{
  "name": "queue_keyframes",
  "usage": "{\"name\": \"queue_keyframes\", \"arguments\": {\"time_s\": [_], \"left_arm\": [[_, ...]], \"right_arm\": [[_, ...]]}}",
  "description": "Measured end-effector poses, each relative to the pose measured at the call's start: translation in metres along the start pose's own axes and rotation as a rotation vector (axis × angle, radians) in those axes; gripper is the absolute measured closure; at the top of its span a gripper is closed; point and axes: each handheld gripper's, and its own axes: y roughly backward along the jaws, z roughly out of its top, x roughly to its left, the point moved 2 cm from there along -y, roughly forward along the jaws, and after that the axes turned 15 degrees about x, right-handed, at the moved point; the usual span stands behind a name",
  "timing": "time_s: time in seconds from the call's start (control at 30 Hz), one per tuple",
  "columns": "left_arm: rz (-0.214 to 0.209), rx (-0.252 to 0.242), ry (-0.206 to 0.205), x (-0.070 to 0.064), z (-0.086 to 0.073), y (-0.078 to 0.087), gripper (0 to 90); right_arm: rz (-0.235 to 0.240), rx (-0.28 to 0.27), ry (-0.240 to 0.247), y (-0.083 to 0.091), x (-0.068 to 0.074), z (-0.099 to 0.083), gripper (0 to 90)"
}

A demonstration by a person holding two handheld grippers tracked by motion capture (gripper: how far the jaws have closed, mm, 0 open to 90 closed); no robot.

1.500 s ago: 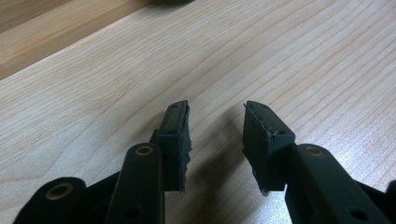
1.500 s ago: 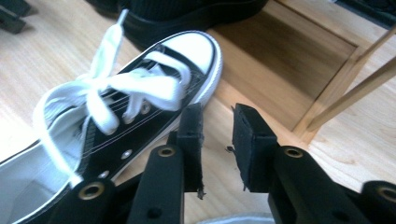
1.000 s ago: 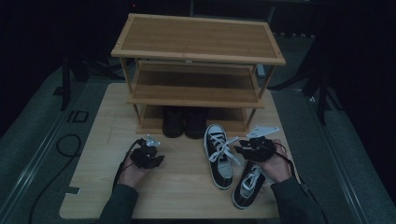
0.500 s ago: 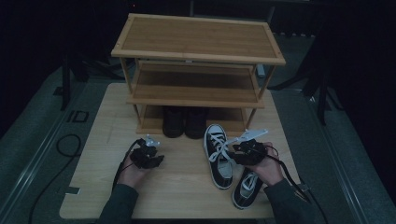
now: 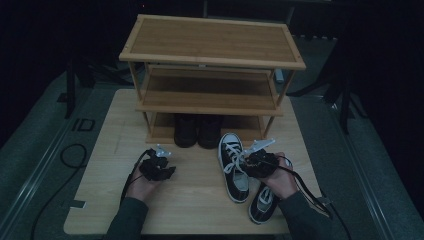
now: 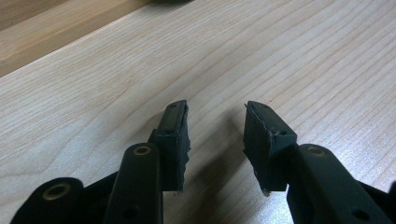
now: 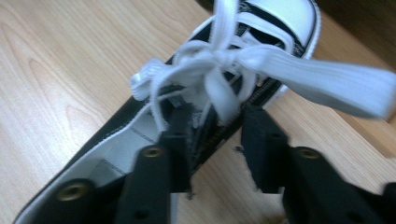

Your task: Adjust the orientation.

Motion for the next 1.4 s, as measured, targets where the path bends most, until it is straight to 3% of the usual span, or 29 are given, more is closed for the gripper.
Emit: {"name": "queue_keyframes", "arguments": {"time_s": [0.03, 0.1, 0.27, 0.7, 1.03, 1.4], "left_arm": [[0.0, 0.0, 0.0, 0.0, 0.0, 0.0, 59.9], [-0.001, 0.0, -0.002, 0.0, 0.0, 0.0, 59.9], [-0.001, 0.0, -0.002, 0.0, 0.0, 0.0, 59.9], [-0.001, 0.0, -0.001, 0.0, 0.0, 0.0, 59.9], [-0.001, -0.001, 0.002, 0.0, 0.0, 0.0, 59.8], [-0.003, -0.002, 0.001, 0.0, 0.0, 0.0, 59.8]], "right_arm": [[0.0, 0.0, 0.0, 0.0, 0.0, 0.0, 71.3], [-0.009, 0.014, 0.012, 0.001, 0.002, 0.001, 80.3], [-0.012, 0.023, 0.002, 0.003, 0.002, -0.004, 84.7], [0.009, 0.047, 0.005, 0.01, 0.008, -0.015, 86.0], [0.029, 0.069, 0.036, 0.018, 0.013, -0.032, 86.2], [0.038, 0.087, 0.049, 0.025, 0.009, -0.047, 86.1]]}}
